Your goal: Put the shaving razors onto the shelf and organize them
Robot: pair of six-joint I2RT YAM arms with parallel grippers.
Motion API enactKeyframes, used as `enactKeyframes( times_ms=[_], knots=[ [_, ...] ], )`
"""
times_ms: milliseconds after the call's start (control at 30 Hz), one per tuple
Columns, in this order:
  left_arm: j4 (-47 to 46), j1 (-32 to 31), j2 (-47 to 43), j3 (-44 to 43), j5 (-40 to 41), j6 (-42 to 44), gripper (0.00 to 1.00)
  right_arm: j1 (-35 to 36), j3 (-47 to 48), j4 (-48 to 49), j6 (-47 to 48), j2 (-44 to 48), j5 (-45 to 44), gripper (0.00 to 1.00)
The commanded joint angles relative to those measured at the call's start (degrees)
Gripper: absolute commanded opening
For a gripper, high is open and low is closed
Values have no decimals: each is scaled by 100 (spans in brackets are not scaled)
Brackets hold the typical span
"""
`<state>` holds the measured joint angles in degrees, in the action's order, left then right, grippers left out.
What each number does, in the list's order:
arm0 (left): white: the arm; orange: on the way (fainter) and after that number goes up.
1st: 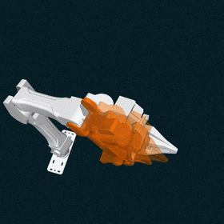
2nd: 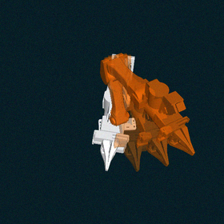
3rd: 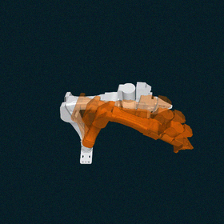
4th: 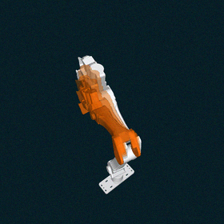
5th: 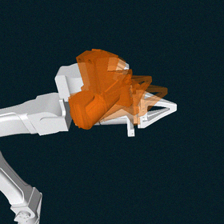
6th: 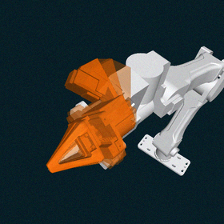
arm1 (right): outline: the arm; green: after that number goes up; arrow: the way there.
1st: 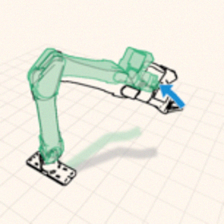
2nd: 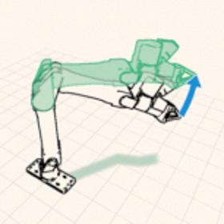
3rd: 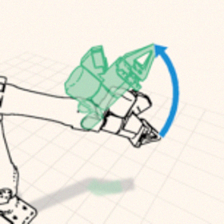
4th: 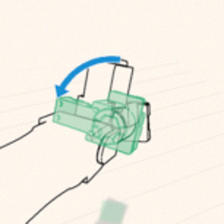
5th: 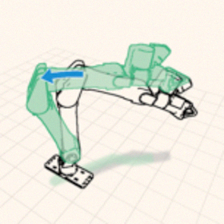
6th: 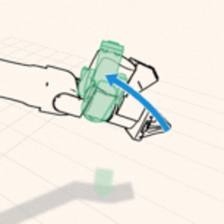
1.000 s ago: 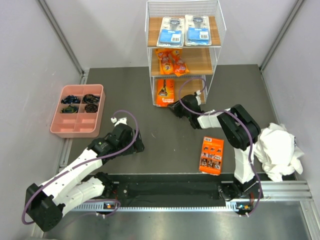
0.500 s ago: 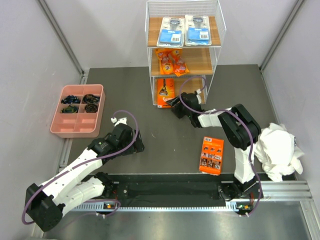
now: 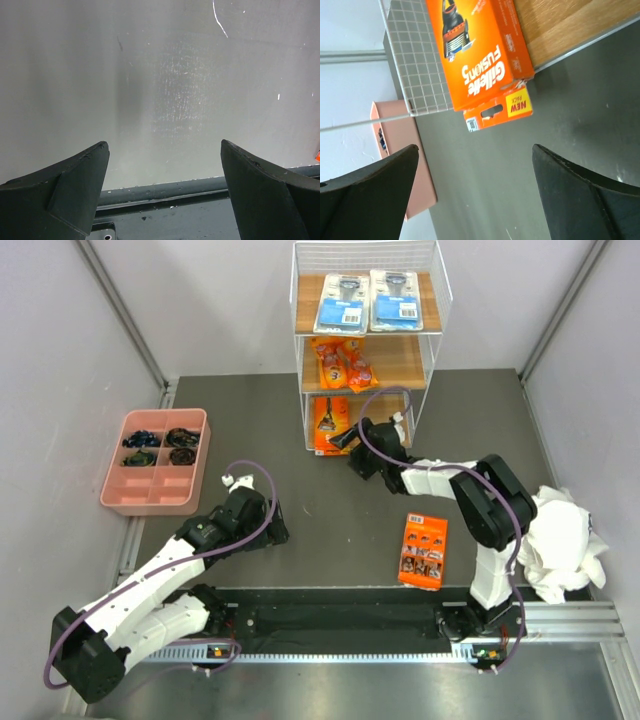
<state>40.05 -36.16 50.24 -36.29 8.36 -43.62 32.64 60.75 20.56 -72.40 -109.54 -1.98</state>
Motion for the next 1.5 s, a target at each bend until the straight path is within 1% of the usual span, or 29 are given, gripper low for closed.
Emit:
enactKeyframes(
  times_ms=[0,133,300,367,400,500,633,733,800,833,867,1000,1133,1333,1367,1467],
  knots=[
    [-173,4,-111,-18,17,-68,97,137,-221,-69,253,520,-127,95],
    [-191,-5,-111,-44,-36,-59,97,312,-388,-209,419,767,-171,99],
    [-305,-5,-181,-18,-255,-33,98,453,-652,-420,551,1153,-250,99],
    [-366,-5,-181,-9,-335,-24,98,488,-792,-543,639,1469,-329,99],
    [-410,-5,-172,-18,-422,-42,98,497,-828,-788,683,1575,-373,99],
    [-550,-5,-120,26,-545,-50,99,506,-968,-1105,824,2093,-461,99],
    [-753,-5,-6,61,-721,-77,99,506,-1222,-1982,1052,2761,-646,99],
    [-928,-5,74,105,-809,-94,99,506,-1451,-2642,1044,3393,-891,99],
    [-1025,-14,126,166,-810,-112,99,506,-1601,-2898,1035,3894,-997,99],
    [-1130,-14,153,175,-1010,-121,99,506,-1732,-3030,1035,4061,-1102,99],
    [-1175,-14,196,193,-1047,-138,99,506,-1803,-3301,1035,4402,-1164,99],
    [-1465,-14,337,280,-1275,-174,99,471,-2093,-4014,1026,5168,-1428,99],
    [-1799,-14,495,325,-1530,-261,99,287,-2444,-4665,1017,5881,-1393,99],
    [-2221,-31,654,412,-1847,-393,99,-240,-2779,-5744,1132,6987,-1323,99],
    [-2256,-40,697,413,-1864,-402,99,-380,-2814,-5851,1158,7112,-1314,99],
    [-2353,-58,742,421,-1917,-411,99,-504,-2841,-6273,1219,7384,-1323,99]
  ],
)
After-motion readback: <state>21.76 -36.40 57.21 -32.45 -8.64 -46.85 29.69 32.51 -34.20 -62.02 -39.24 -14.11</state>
